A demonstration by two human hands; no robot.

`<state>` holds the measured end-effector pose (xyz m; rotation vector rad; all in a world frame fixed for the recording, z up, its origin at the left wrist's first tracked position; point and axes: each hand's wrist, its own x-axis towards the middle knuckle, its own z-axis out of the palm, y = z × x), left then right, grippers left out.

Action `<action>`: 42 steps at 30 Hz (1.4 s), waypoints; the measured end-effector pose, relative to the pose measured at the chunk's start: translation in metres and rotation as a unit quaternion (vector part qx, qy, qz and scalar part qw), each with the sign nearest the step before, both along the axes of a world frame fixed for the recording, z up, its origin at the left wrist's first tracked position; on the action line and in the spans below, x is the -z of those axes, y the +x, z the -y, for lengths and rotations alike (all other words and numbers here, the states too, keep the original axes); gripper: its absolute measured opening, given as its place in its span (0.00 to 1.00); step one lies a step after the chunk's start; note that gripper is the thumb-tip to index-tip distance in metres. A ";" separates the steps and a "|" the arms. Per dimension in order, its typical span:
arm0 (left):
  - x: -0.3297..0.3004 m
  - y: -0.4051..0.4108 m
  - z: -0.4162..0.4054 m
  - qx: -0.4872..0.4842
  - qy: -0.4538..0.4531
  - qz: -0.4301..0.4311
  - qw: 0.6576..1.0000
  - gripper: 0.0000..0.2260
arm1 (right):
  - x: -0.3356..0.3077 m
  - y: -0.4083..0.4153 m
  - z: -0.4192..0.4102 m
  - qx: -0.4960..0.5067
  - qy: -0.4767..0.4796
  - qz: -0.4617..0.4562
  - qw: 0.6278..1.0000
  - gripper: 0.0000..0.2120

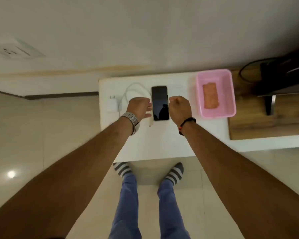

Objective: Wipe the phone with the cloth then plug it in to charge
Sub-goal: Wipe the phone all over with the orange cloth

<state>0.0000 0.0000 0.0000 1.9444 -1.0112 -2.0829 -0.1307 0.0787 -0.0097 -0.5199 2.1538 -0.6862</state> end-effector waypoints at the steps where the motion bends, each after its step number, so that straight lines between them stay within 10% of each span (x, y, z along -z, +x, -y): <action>1: 0.011 -0.003 0.001 0.013 -0.002 0.009 1.000 0.08 | 0.010 -0.003 0.000 0.002 0.015 0.001 1.000 0.17; 12: 0.090 -0.019 -0.005 0.160 -0.077 0.074 0.981 0.10 | 0.091 -0.005 0.000 0.035 0.046 0.038 0.998 0.19; 16: 0.095 -0.023 -0.005 0.139 -0.083 0.082 0.983 0.15 | 0.099 -0.004 0.001 0.053 0.036 0.034 0.997 0.04; 21: 0.087 -0.019 0.002 0.199 -0.077 0.085 0.973 0.17 | 0.087 -0.009 -0.006 0.082 0.012 0.089 0.993 0.18; 24: 0.072 -0.021 -0.002 0.098 -0.094 0.047 0.990 0.16 | 0.068 -0.013 -0.013 0.087 -0.025 0.179 0.980 0.17; 30: 0.060 -0.030 0.006 -0.040 0.151 -0.237 0.959 0.42 | 0.031 -0.029 -0.035 0.029 -0.117 0.327 0.937 0.13; 34: 0.068 -0.043 0.007 -0.060 0.167 -0.291 0.940 0.44 | 0.033 -0.065 -0.033 -0.027 -0.111 0.022 0.993 0.13; 37: 0.075 -0.043 0.005 -0.072 0.167 -0.321 0.929 0.43 | 0.047 -0.112 -0.036 -0.022 -0.097 -0.241 0.965 0.05; 42: 0.078 -0.039 -0.002 -0.068 0.173 -0.356 0.916 0.40 | 0.086 -0.164 -0.043 -0.143 0.053 -0.308 0.939 0.14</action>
